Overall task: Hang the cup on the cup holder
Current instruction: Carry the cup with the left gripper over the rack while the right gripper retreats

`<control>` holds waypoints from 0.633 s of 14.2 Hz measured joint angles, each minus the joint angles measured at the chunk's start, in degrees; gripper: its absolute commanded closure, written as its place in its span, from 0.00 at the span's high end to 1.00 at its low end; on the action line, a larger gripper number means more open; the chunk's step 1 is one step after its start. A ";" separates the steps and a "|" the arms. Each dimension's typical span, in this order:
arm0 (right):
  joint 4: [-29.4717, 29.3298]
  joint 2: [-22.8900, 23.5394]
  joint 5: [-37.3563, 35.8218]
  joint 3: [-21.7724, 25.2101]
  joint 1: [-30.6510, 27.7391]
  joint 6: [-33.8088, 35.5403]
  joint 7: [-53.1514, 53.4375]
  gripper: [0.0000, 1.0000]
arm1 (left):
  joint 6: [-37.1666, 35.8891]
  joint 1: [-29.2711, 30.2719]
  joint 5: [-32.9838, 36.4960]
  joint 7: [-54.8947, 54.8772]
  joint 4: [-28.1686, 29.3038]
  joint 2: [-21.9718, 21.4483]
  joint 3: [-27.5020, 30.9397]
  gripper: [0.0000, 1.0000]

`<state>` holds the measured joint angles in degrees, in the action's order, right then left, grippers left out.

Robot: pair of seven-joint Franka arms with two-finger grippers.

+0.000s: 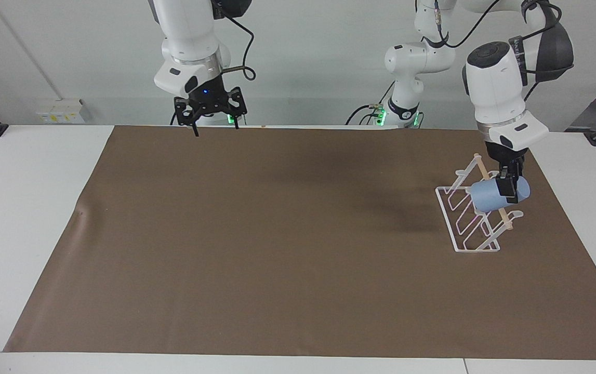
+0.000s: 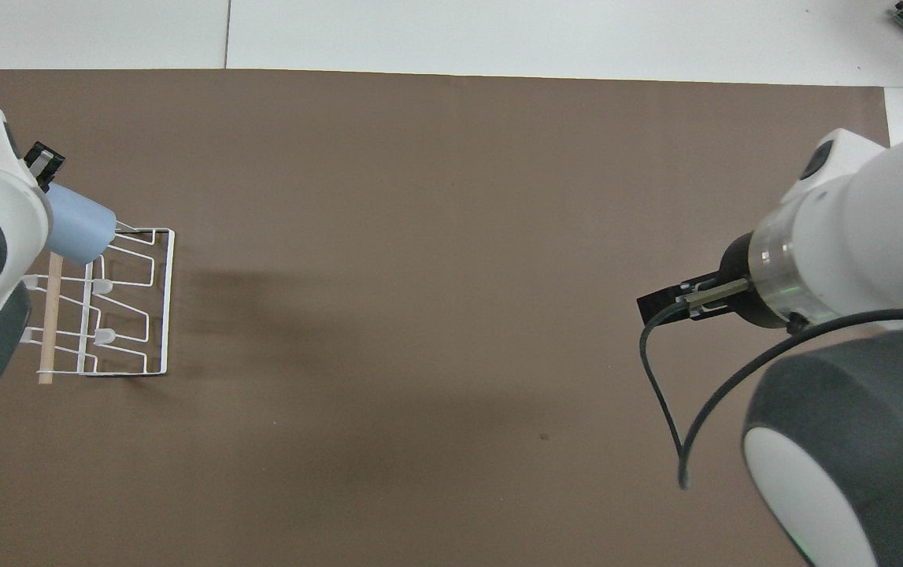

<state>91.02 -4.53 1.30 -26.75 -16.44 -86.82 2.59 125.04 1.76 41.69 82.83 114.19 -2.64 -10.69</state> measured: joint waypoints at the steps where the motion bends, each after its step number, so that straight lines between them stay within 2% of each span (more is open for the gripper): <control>1: -0.05 -0.56 -0.01 1.40 -0.04 0.64 0.05 1.00 | 0.04 -0.16 0.95 0.35 0.27 0.01 -0.09 0.00; 6: 1.77 -1.79 -0.01 7.07 -0.25 1.56 0.08 1.00 | 0.89 -0.56 5.31 4.72 2.31 0.03 -0.15 0.00; 9: 7.03 -3.88 -0.01 7.56 -0.24 -1.67 0.08 1.00 | 1.29 -0.56 5.56 6.30 2.66 0.03 -0.15 0.00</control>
<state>98.05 -8.40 1.29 -19.19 -16.68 -88.49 2.67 126.33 1.20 47.26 89.12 116.85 -2.61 -10.84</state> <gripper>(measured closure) 0.000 0.300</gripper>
